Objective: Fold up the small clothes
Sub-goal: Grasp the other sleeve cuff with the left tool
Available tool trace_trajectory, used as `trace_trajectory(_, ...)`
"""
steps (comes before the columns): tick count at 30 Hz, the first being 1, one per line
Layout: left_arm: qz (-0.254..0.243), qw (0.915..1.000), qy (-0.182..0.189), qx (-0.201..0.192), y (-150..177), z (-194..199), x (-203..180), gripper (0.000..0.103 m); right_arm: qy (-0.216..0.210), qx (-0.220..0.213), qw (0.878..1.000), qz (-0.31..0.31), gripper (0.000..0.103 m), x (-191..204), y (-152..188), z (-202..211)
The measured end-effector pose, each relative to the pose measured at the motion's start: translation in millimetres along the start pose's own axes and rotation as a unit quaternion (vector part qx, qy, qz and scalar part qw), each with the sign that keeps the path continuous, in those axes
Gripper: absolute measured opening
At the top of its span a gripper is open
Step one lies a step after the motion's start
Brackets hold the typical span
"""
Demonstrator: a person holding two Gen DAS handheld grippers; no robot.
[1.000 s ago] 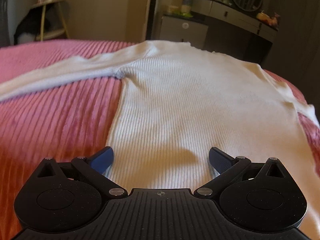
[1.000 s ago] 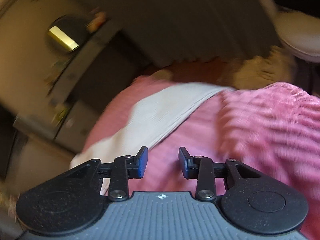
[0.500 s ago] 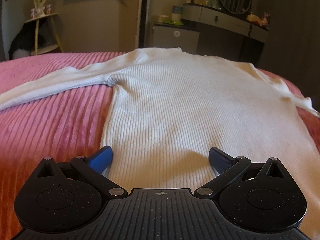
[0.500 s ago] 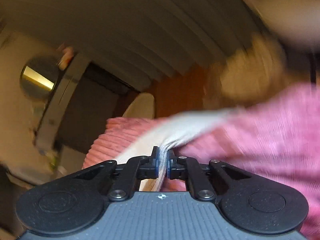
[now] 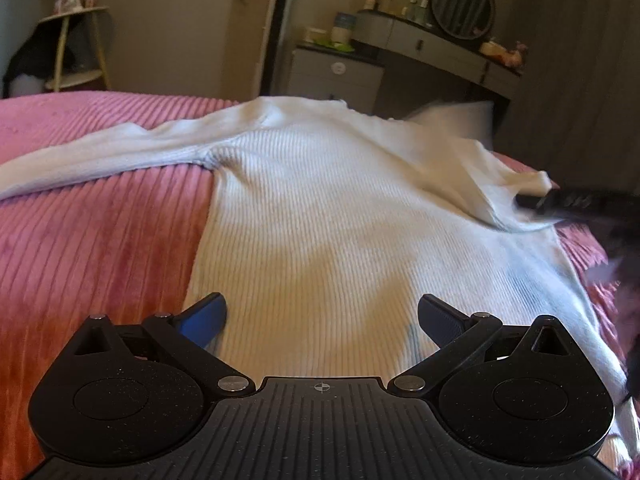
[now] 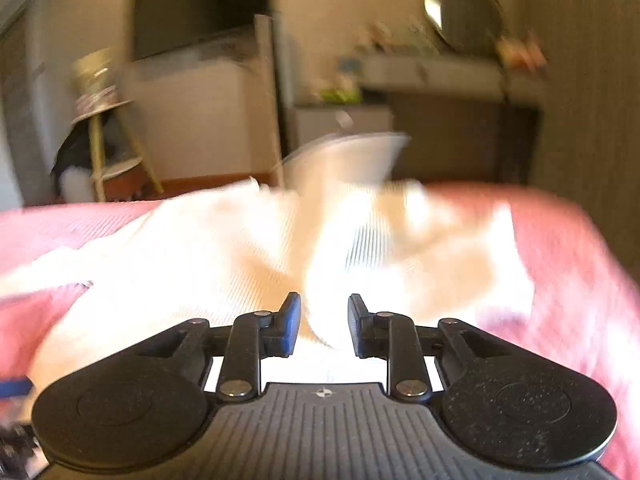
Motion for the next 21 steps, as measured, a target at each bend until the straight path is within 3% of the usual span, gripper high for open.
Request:
trace_trajectory(3, 0.0, 0.9998, 0.019, 0.0, 0, 3, 4, 0.103, 0.011, -0.008, 0.988, -0.153, 0.024, -19, 8, 6)
trace_trajectory(8, 0.0, 0.9979, 0.064, 0.008, -34, 0, 5, 0.103, 0.055, -0.03, 0.96, -0.274, 0.024, -52, -7, 3)
trace_trajectory(11, -0.003, 0.9964, 0.084, 0.007, -75, -17, 1, 0.103, 0.027, -0.045, 0.934, -0.352, 0.025, -69, -10, -8)
trace_trajectory(15, 0.069, 0.9878, 0.136, 0.033, -118, -64, 5, 0.103, 0.001, -0.043, 0.94, -0.337, 0.025, -78, 2, -27)
trace_trajectory(17, 0.09, 0.9863, 0.13, 0.048, -133, -93, 5, 0.103, 0.002, -0.033, 0.946, -0.323, 0.025, -79, 9, -31)
trace_trajectory(20, 0.112, 0.983, 0.133, 0.06, -148, -135, 5, 0.102, -0.014, -0.036, 0.94, -0.339, 0.025, -92, 12, -29)
trace_trajectory(21, 0.123, 0.9807, 0.137, 0.064, -151, -146, 6, 0.097, -0.018, -0.042, 0.94, -0.339, 0.026, -93, 9, -26)
Point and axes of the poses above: each gripper's, at about its wrist camera, not at the fingertips, and z roughly against the way its jaws point, x to its left, y to its underside, the point moved 1 cm from there along -z, roughly the way its jaws point, and after that the axes turned 8 degrees about -z, right-handed, at the moved point
